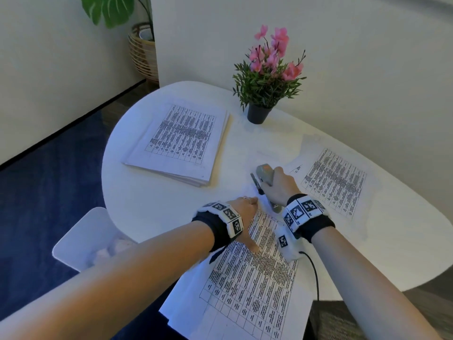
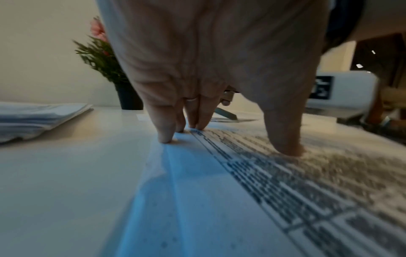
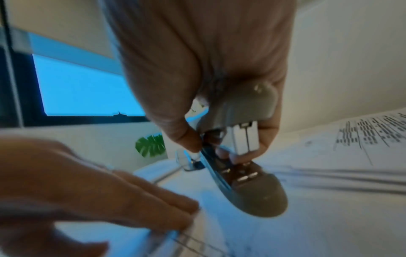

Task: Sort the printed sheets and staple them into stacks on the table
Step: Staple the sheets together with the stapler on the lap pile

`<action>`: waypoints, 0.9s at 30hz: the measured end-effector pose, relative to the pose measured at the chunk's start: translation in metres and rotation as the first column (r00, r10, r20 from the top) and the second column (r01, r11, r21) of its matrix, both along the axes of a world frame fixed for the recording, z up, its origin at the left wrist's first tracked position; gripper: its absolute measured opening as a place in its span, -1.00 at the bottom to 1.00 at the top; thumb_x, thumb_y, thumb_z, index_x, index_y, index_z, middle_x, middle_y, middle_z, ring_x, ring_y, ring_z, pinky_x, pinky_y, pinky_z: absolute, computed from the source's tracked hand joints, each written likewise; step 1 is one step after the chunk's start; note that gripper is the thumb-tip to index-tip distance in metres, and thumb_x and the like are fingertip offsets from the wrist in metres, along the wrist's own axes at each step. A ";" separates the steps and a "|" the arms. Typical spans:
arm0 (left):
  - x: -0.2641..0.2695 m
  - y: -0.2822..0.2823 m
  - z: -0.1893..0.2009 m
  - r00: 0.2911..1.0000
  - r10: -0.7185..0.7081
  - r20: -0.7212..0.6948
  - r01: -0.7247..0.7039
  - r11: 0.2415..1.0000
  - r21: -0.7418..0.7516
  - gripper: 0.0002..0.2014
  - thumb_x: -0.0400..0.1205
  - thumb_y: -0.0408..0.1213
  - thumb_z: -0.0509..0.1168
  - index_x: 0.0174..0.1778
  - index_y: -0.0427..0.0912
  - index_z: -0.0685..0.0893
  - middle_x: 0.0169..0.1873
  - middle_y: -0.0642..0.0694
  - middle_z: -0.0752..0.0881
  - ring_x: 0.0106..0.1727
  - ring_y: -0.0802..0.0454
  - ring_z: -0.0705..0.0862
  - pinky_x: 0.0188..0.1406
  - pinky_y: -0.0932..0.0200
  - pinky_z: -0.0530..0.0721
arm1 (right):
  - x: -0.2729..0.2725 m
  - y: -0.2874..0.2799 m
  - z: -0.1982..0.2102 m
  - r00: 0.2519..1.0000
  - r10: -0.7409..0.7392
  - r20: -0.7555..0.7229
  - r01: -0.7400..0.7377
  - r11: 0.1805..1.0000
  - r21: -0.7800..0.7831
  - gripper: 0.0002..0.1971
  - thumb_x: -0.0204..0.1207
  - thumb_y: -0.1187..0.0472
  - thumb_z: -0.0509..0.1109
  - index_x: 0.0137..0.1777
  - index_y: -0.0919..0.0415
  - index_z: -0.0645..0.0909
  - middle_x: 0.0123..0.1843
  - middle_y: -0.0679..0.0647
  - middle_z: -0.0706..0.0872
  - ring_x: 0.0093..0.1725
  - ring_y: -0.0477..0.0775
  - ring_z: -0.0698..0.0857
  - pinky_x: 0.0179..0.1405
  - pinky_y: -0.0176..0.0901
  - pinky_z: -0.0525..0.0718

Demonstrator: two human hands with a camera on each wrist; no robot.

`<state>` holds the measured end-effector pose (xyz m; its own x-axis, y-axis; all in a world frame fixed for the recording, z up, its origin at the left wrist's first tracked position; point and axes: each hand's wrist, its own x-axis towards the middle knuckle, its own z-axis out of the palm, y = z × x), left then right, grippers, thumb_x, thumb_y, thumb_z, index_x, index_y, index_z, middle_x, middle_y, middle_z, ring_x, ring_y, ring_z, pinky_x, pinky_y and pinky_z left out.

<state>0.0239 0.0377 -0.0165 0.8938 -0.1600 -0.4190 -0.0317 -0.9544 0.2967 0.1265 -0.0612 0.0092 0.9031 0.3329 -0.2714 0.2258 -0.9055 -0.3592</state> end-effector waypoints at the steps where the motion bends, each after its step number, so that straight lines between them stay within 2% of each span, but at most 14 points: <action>1: 0.000 0.002 0.003 0.999 0.040 0.004 -0.040 0.998 -0.041 -0.03 0.44 0.21 0.42 0.60 -0.30 0.18 0.61 -0.17 0.21 0.54 -0.13 0.33 0.45 -0.05 0.43 | -0.004 -0.005 0.004 1.000 0.031 0.004 -0.031 0.999 0.025 -0.64 0.59 0.16 0.31 0.26 0.35 0.35 0.10 0.28 0.61 -0.13 0.20 0.58 -0.44 -0.19 0.42; 3: 0.002 0.009 0.008 0.967 0.244 0.079 -0.227 0.957 -0.179 -0.32 0.61 0.04 0.31 0.51 -0.30 0.29 0.48 -0.24 0.42 0.40 -0.17 0.49 0.30 -0.03 0.52 | -0.013 -0.014 0.014 0.995 0.095 0.022 -0.096 0.994 0.060 -0.63 0.54 0.19 0.37 0.25 0.29 0.36 0.05 0.23 0.59 -0.17 0.17 0.57 -0.51 -0.24 0.38; 4: 0.002 0.012 0.012 0.926 0.366 0.093 -0.331 0.906 -0.263 -0.31 0.61 -0.01 0.33 0.55 -0.29 0.25 0.44 -0.24 0.46 0.38 -0.17 0.52 0.29 -0.04 0.55 | -0.017 -0.018 0.020 0.991 0.126 0.034 -0.128 0.989 0.074 -0.61 0.51 0.19 0.41 0.25 0.26 0.37 0.04 0.21 0.57 -0.18 0.17 0.57 -0.51 -0.25 0.39; 6: 0.004 0.021 0.018 0.838 0.546 -0.009 -0.477 0.724 -0.499 -0.05 0.48 -0.04 0.50 0.64 -0.21 0.07 0.45 -0.18 0.47 0.39 -0.13 0.55 0.33 -0.07 0.57 | -0.028 -0.024 0.031 0.980 0.191 0.054 -0.195 0.976 0.096 -0.56 0.44 0.19 0.48 0.27 0.23 0.43 0.08 0.21 0.54 -0.20 0.17 0.58 -0.41 -0.25 0.46; 7: 0.003 0.025 0.022 0.814 0.573 -0.097 -0.509 0.621 -0.596 0.04 0.39 -0.05 0.57 0.65 -0.17 0.06 0.43 -0.14 0.49 0.37 -0.10 0.58 0.34 -0.08 0.57 | -0.034 -0.026 0.035 0.974 0.219 0.064 -0.225 0.969 0.101 -0.54 0.42 0.20 0.50 0.28 0.22 0.46 0.10 0.21 0.53 -0.18 0.18 0.58 -0.33 -0.20 0.50; 8: 0.002 0.027 0.027 0.810 0.566 -0.153 -0.520 0.573 -0.633 0.05 0.31 -0.06 0.62 0.63 -0.15 0.15 0.38 -0.11 0.55 0.31 -0.07 0.63 0.33 -0.08 0.59 | -0.041 -0.027 0.040 0.967 0.244 0.078 -0.251 0.963 0.100 -0.54 0.40 0.21 0.51 0.29 0.21 0.49 0.12 0.19 0.52 -0.14 0.18 0.59 -0.24 -0.16 0.51; 9: 0.001 0.029 0.029 0.826 0.543 -0.150 -0.504 0.594 -0.627 -0.02 0.26 -0.05 0.65 0.56 -0.15 0.31 0.27 -0.09 0.64 0.21 -0.04 0.69 0.28 -0.05 0.63 | -0.047 -0.027 0.043 0.959 0.266 0.098 -0.275 0.956 0.103 -0.55 0.40 0.24 0.51 0.28 0.21 0.53 0.13 0.18 0.51 -0.08 0.18 0.60 -0.16 -0.15 0.51; 12: -0.008 0.032 0.036 0.861 0.506 -0.038 -0.446 0.718 -0.534 -0.51 0.30 -0.07 0.63 0.09 -0.14 0.73 -0.13 -0.06 0.81 -0.10 0.06 0.78 0.01 0.10 0.73 | -0.063 -0.025 0.052 0.939 0.301 0.166 -0.328 0.930 0.167 -0.57 0.37 0.29 0.54 0.25 0.17 0.60 0.15 0.15 0.56 0.04 0.12 0.60 -0.06 -0.26 0.47; 13: -0.012 0.033 0.036 0.848 0.526 -0.060 -0.461 0.679 -0.571 -0.63 0.33 -0.14 0.62 0.00 -0.16 0.76 -0.19 -0.08 0.83 -0.14 0.05 0.80 -0.02 0.10 0.76 | -0.066 -0.024 0.055 0.938 0.296 0.179 -0.329 0.923 0.200 -0.56 0.34 0.29 0.58 0.23 0.16 0.62 0.14 0.13 0.59 0.05 0.09 0.61 -0.05 -0.29 0.47; 16: -0.026 0.035 0.033 0.797 0.567 -0.209 -0.507 0.440 -0.741 -0.77 0.39 -0.40 0.57 -0.08 -0.30 0.75 -0.27 -0.19 0.82 -0.22 0.01 0.83 -0.08 0.07 0.79 | -0.075 -0.020 0.059 0.936 0.291 0.199 -0.336 0.907 0.255 -0.54 0.25 0.30 0.65 0.17 0.18 0.67 0.11 0.12 0.66 0.06 0.05 0.64 -0.01 -0.31 0.53; 19: -0.038 0.040 0.033 0.758 0.600 -0.257 -0.524 0.324 -0.788 -0.80 0.41 -0.47 0.54 -0.07 -0.34 0.75 -0.33 -0.18 0.81 -0.30 0.06 0.81 -0.20 0.24 0.78 | -0.086 -0.015 0.056 0.927 0.313 0.207 -0.363 0.889 0.279 -0.53 0.21 0.33 0.66 0.15 0.19 0.69 0.09 0.14 0.68 0.06 0.07 0.65 0.07 -0.20 0.61; 22: -0.045 0.045 0.032 0.743 0.610 -0.276 -0.544 0.309 -0.780 -0.80 0.40 -0.46 0.55 -0.10 -0.32 0.75 -0.35 -0.17 0.82 -0.28 0.04 0.82 -0.18 0.24 0.78 | -0.095 -0.011 0.049 0.924 0.326 0.200 -0.375 0.872 0.314 -0.54 0.21 0.35 0.65 0.14 0.19 0.70 0.07 0.14 0.67 0.05 0.09 0.65 0.06 -0.17 0.62; 25: -0.050 0.051 0.027 0.728 0.633 -0.261 -0.571 0.349 -0.743 -0.84 0.38 -0.42 0.57 -0.18 -0.27 0.76 -0.32 -0.17 0.83 -0.24 0.03 0.83 -0.11 0.18 0.78 | -0.097 -0.009 0.043 0.915 0.353 0.196 -0.399 0.865 0.303 -0.56 0.25 0.32 0.63 0.15 0.17 0.68 0.07 0.13 0.65 0.02 0.07 0.63 -0.01 -0.26 0.58; 27: -0.057 0.057 0.024 0.707 0.649 -0.282 -0.591 0.322 -0.740 -0.87 0.39 -0.42 0.57 -0.21 -0.27 0.77 -0.31 -0.20 0.83 -0.21 -0.02 0.83 -0.11 0.18 0.78 | -0.096 -0.010 0.039 0.913 0.366 0.179 -0.405 0.864 0.300 -0.56 0.26 0.30 0.63 0.17 0.17 0.68 0.08 0.12 0.64 0.01 0.04 0.62 -0.02 -0.28 0.57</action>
